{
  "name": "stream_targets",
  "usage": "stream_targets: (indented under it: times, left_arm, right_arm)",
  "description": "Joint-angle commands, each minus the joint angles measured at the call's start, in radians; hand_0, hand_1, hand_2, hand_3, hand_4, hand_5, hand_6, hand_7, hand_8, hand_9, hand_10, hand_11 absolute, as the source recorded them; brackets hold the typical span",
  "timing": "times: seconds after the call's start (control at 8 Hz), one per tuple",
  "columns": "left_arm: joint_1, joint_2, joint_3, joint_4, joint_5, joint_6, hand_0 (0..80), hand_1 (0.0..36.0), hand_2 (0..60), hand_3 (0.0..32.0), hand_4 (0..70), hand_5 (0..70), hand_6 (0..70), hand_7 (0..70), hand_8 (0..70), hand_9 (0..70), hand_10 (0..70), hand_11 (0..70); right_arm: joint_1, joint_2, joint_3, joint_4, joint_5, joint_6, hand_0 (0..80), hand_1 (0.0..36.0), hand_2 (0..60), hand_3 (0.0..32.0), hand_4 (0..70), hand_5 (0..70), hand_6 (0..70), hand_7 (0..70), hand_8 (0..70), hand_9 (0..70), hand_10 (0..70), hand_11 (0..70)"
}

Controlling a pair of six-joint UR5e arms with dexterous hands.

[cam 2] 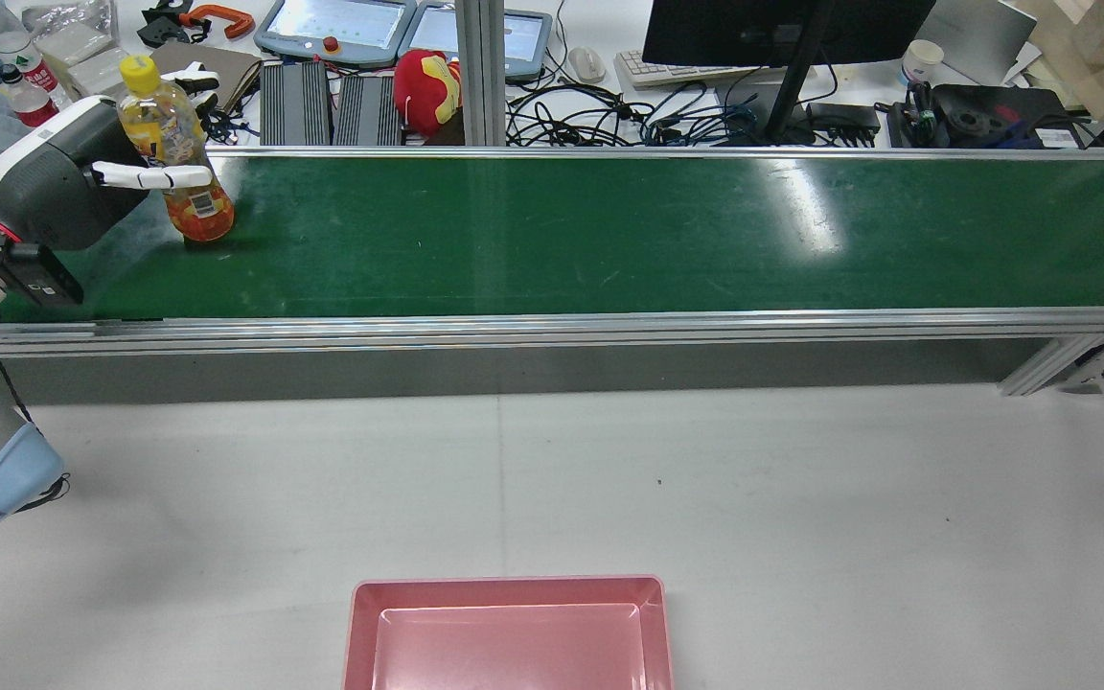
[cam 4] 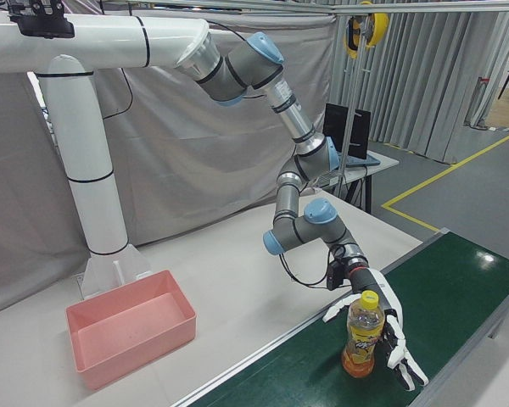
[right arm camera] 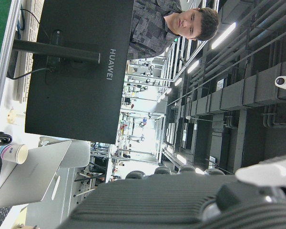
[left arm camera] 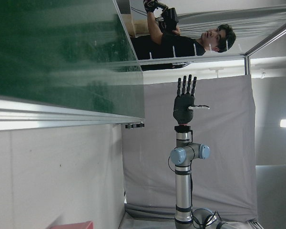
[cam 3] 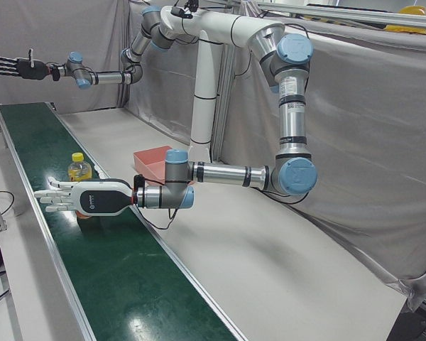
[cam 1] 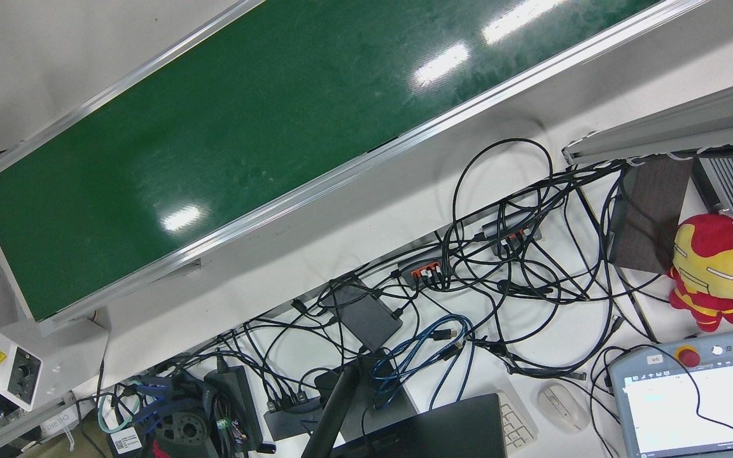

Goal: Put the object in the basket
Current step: 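Close the left hand fingers around the bottle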

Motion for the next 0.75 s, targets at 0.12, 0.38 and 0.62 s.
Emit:
stream_targets:
  times: [0.12, 0.38, 0.62]
  left_arm:
    - [-0.001, -0.019, -0.006, 0.063, -0.002, -0.069, 77.9, 36.0, 60.0, 0.0, 70.0, 70.0, 60.3, 57.5, 70.0, 70.0, 57.1, 70.0]
    - [0.01, -0.027, -0.121, 0.132, 0.008, -0.06, 80.0, 36.0, 60.0, 0.0, 70.0, 70.0, 70.0, 70.0, 70.0, 70.0, 70.0, 70.0]
    - [0.103, -0.045, -0.292, 0.235, 0.091, -0.059, 80.0, 36.0, 60.0, 0.0, 70.0, 70.0, 70.0, 70.0, 70.0, 70.0, 65.6, 70.0]
  right_arm:
    - [0.0, 0.0, 0.002, 0.0, 0.001, 0.0, 0.0, 0.0, 0.0, 0.0, 0.0, 0.0, 0.0, 0.0, 0.0, 0.0, 0.0, 0.0]
    - [0.0, 0.0, 0.004, 0.0, -0.001, 0.0, 0.0, 0.0, 0.0, 0.0, 0.0, 0.0, 0.0, 0.0, 0.0, 0.0, 0.0, 0.0]
    - [0.0, 0.0, 0.004, 0.0, -0.001, 0.0, 0.0, 0.0, 0.0, 0.0, 0.0, 0.0, 0.0, 0.0, 0.0, 0.0, 0.0, 0.0]
